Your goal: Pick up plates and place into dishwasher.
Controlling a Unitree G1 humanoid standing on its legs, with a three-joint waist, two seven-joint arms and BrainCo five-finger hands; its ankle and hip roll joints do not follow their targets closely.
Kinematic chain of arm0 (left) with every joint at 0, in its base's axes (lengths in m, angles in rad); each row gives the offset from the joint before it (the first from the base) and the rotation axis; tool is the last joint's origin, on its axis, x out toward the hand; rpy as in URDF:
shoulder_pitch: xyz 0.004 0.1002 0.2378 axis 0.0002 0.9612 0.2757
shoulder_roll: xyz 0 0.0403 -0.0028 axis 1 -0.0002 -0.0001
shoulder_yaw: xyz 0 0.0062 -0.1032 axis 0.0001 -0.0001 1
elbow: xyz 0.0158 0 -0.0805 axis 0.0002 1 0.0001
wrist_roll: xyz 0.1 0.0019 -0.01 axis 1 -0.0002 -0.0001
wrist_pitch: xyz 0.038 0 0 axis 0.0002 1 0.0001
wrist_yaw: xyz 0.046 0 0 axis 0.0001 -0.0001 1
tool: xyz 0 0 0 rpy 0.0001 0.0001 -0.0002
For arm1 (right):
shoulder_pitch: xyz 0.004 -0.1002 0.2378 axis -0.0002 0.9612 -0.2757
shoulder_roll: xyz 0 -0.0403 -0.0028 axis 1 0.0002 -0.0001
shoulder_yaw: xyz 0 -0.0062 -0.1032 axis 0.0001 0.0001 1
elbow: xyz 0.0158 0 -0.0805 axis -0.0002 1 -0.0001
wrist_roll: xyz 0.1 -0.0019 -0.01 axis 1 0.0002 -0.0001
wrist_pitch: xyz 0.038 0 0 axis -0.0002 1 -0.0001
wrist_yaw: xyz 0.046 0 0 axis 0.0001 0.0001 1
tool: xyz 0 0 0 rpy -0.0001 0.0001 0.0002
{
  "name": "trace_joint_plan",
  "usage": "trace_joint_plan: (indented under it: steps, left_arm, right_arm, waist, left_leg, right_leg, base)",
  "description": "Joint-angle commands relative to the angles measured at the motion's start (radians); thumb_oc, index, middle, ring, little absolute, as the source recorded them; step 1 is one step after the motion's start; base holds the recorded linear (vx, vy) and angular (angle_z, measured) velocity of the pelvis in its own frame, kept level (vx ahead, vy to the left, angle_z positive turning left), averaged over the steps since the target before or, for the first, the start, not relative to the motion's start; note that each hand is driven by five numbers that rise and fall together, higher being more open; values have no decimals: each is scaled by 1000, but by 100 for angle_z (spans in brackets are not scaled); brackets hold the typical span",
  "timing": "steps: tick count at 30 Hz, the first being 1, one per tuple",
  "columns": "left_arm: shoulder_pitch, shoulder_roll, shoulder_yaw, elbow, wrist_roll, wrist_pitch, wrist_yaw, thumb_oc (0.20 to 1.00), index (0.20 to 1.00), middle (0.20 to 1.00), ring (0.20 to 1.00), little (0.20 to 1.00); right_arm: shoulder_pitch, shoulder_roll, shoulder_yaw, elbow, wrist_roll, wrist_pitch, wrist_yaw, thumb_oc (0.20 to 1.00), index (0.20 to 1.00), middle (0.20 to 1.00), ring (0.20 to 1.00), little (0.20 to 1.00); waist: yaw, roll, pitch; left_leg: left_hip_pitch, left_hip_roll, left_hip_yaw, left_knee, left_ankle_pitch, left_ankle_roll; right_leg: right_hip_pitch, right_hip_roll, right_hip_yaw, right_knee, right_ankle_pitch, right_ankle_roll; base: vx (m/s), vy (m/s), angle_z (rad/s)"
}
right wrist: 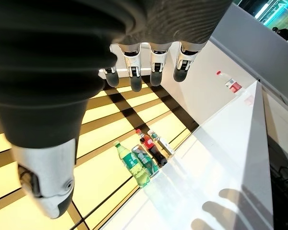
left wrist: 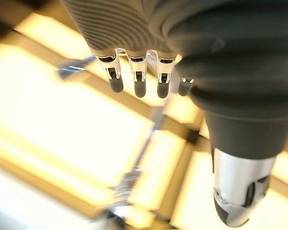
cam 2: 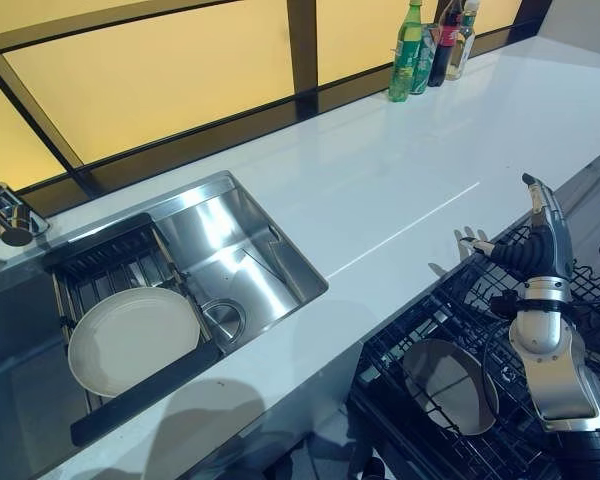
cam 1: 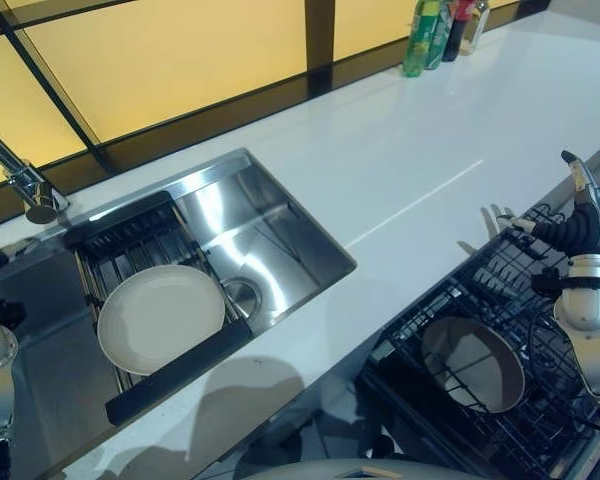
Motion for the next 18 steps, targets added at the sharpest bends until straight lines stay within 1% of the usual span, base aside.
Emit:
trace_joint_plan:
  steps: [1, 2, 3, 5, 8, 11, 14, 16, 18]
  left_arm:
    - [-37, 116, -74, -8, 75, -104, -51, 1000, 1000, 1000, 1000, 1000]
    - [-41, 123, -84, -8, 75, -106, -59, 1000, 1000, 1000, 1000, 1000]
    - [-43, 141, -104, 1, 61, -117, -88, 1000, 1000, 1000, 1000, 1000]
    - [-49, 152, -133, 15, 58, -138, -126, 1000, 1000, 1000, 1000, 1000]
    - [-40, 176, -175, 19, 38, -104, -228, 1000, 1000, 1000, 1000, 1000]
    - [-42, 184, -221, 57, 76, -32, -318, 1000, 1000, 1000, 1000, 1000]
    - [-33, 198, -251, 91, 133, 67, -381, 1000, 1000, 1000, 1000, 1000]
    - [-27, 206, -260, 114, 147, 112, -416, 1000, 1000, 1000, 1000, 1000]
    - [-26, 212, -271, 131, 145, 142, -448, 1000, 1000, 1000, 1000, 1000]
  right_arm:
    - [-20, -25, 12, -63, -21, -52, -17, 1000, 1000, 1000, 1000, 1000]
    - [-20, -27, 11, -64, -20, -50, -15, 1000, 1000, 1000, 1000, 1000]
    - [-20, -34, 14, -64, -16, -49, -13, 1000, 1000, 1000, 1000, 1000]
    - [-17, -36, 14, -64, -17, -51, -11, 1000, 1000, 1000, 1000, 1000]
    - [-12, -50, 8, -58, -10, -57, -8, 1000, 1000, 1000, 1000, 1000]
    - [-16, -62, 12, -57, -6, -51, -7, 1000, 1000, 1000, 1000, 1000]
    - [-17, -82, 6, -57, 8, -42, -3, 1000, 1000, 1000, 1000, 1000]
    - [-16, -91, 2, -59, 13, -38, 1, 1000, 1000, 1000, 1000, 1000]
    - [-11, -97, -1, -59, 16, -40, 3, 1000, 1000, 1000, 1000, 1000]
  waist:
    - [-19, -10, -59]
    - [-20, -9, -58]
    - [-26, -5, -57]
    - [-34, -1, -55]
    - [-42, 6, -52]
    - [-47, 11, -47]
    - [-49, 12, -42]
    - [-50, 11, -38]
    - [-51, 12, -35]
  left_leg:
    - [-129, -2, 32, 15, 77, -5]
    - [-128, -2, 34, 15, 77, -5]
    - [-127, -2, 38, 15, 77, -4]
    - [-124, -1, 45, 13, 77, -3]
    - [-120, 0, 54, 13, 78, -2]
    - [-117, -1, 59, 16, 77, 1]
    - [-115, -4, 58, 15, 78, 4]
    - [-117, -6, 56, 18, 78, 7]
    - [-120, -7, 55, 21, 78, 8]
  right_leg:
    - [21, -31, 37, 192, -219, 25]
    - [21, -31, 38, 192, -219, 25]
    - [19, -32, 42, 193, -218, 28]
    - [18, -33, 46, 193, -216, 30]
    - [18, -35, 51, 191, -212, 34]
    - [19, -37, 54, 190, -209, 36]
    - [21, -38, 55, 187, -205, 39]
    - [21, -38, 54, 186, -203, 40]
    - [20, -39, 53, 186, -203, 40]
  base:
    - [18, 22, -11]
    - [26, 29, -11]
    - [29, 32, -9]
    - [30, 37, -3]
    - [34, 30, -3]
    - [39, 22, -13]
    - [41, 17, -4]
    - [40, 17, -3]
    - [40, 17, 0]
